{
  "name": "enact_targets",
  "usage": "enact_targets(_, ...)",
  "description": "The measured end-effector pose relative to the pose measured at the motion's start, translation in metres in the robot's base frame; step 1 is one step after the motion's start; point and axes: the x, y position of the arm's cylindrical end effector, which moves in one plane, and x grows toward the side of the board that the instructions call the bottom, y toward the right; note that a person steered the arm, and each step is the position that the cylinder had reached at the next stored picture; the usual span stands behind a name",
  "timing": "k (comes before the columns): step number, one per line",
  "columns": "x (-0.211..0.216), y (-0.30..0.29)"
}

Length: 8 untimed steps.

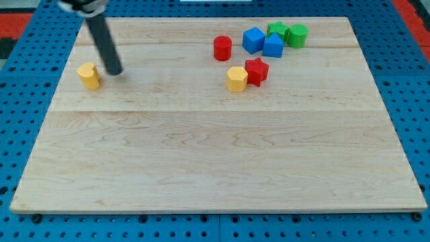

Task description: Place red circle above the yellow heart

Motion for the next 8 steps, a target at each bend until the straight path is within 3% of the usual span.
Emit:
enact_targets(2, -0.068, 0.092)
enact_targets(3, -0.082, 0.151)
enact_targets(5, -0.013, 0.186)
enact_targets(6, -0.015, 0.268)
enact_targets(7, 0.006, 0.297)
enact_targets(8, 0.032, 0.256)
